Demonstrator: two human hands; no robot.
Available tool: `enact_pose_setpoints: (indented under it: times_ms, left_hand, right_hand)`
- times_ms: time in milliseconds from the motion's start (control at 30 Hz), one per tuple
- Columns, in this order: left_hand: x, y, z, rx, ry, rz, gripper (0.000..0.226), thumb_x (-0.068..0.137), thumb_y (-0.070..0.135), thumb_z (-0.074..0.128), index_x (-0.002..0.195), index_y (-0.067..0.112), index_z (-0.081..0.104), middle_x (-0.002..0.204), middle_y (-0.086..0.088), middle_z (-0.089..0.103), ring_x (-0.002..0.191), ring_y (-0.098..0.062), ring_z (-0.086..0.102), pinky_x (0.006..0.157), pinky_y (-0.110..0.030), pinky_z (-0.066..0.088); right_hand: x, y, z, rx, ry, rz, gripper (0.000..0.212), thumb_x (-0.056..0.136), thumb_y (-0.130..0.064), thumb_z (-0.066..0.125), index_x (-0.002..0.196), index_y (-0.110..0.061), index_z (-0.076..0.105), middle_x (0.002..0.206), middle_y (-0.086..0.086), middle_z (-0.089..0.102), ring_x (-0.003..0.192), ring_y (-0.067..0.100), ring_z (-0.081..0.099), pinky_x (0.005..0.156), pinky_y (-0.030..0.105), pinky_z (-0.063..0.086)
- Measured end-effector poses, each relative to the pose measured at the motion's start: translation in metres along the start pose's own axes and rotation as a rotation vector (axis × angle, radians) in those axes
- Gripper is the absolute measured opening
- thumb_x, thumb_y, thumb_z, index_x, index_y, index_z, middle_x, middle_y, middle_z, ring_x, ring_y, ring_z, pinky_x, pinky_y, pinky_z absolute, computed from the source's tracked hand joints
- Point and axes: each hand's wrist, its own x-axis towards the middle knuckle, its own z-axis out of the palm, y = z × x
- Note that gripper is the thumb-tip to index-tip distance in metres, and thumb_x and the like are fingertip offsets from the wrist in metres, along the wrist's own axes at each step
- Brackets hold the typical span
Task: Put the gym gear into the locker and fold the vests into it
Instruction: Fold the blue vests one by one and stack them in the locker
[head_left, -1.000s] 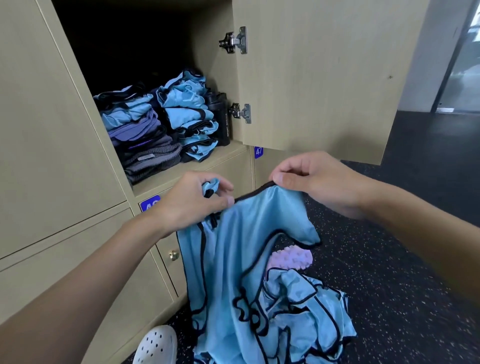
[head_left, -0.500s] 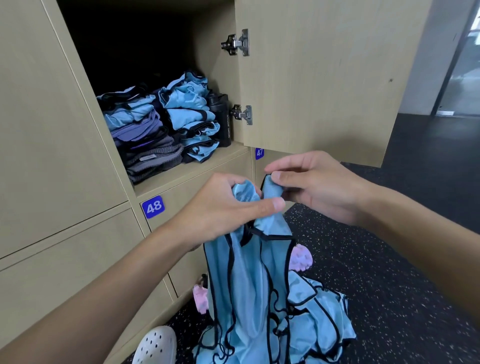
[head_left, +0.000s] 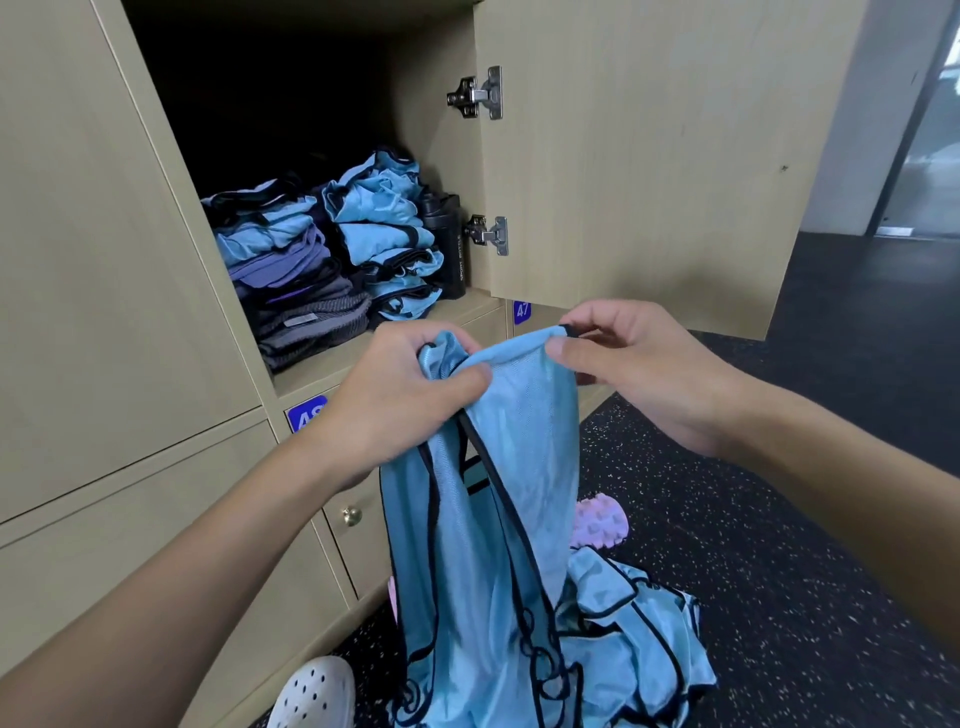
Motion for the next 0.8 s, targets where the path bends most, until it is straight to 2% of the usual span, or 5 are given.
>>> enact_pose_setpoints:
  times_ms: [267, 400, 500, 667, 800]
  left_hand:
    - [0.001, 0.001, -0.001, -0.069, 0.031, -0.001, 0.017, 0.094, 0.021, 0.067, 0.079, 0.015, 0.073, 0.062, 0.013, 0.062, 0.056, -0.007, 0.051, 0.056, -0.016, 0.04]
    - [0.005, -0.008, -0.004, -0.084, 0.01, -0.068, 0.028, 0.103, 0.028, 0.052, 0.096, 0.022, 0.078, 0.094, -0.002, 0.077, 0.092, -0.027, 0.07, 0.095, -0.048, 0.053]
    - [0.007, -0.01, -0.005, -0.073, 0.039, -0.048, 0.026, 0.103, 0.029, 0.051, 0.104, 0.024, 0.076, 0.104, 0.017, 0.074, 0.108, -0.005, 0.065, 0.106, -0.036, 0.046]
    - [0.008, -0.005, -0.002, -0.154, 0.117, 0.052, 0.019, 0.099, 0.023, 0.058, 0.107, 0.022, 0.075, 0.107, 0.017, 0.074, 0.102, 0.007, 0.064, 0.092, -0.016, 0.047]
    - [0.004, 0.002, 0.005, -0.232, 0.105, 0.116, 0.013, 0.094, 0.016, 0.065, 0.099, 0.016, 0.077, 0.095, 0.003, 0.077, 0.083, -0.004, 0.067, 0.076, -0.022, 0.053]
  right_hand:
    - [-0.003, -0.005, 0.001, -0.017, -0.049, -0.077, 0.015, 0.096, -0.01, 0.06, 0.085, -0.009, 0.07, 0.078, 0.002, 0.068, 0.072, 0.011, 0.058, 0.072, 0.025, 0.049]
    - [-0.007, -0.01, -0.006, -0.084, -0.054, -0.076, 0.013, 0.096, -0.011, 0.061, 0.087, -0.007, 0.069, 0.08, 0.002, 0.069, 0.07, 0.008, 0.058, 0.065, 0.016, 0.049]
    - [-0.012, -0.017, -0.007, -0.085, -0.131, -0.086, 0.011, 0.094, -0.01, 0.061, 0.087, -0.008, 0.069, 0.077, -0.002, 0.067, 0.067, 0.004, 0.055, 0.062, 0.014, 0.045]
    - [-0.026, -0.035, 0.0, 0.009, -0.354, -0.131, 0.008, 0.082, -0.017, 0.064, 0.085, -0.011, 0.069, 0.074, -0.01, 0.068, 0.068, 0.0, 0.059, 0.067, 0.012, 0.046]
    - [-0.025, -0.032, 0.016, -0.005, -0.191, -0.183, 0.008, 0.086, -0.014, 0.07, 0.083, -0.02, 0.074, 0.092, -0.004, 0.068, 0.084, 0.005, 0.059, 0.078, 0.017, 0.045]
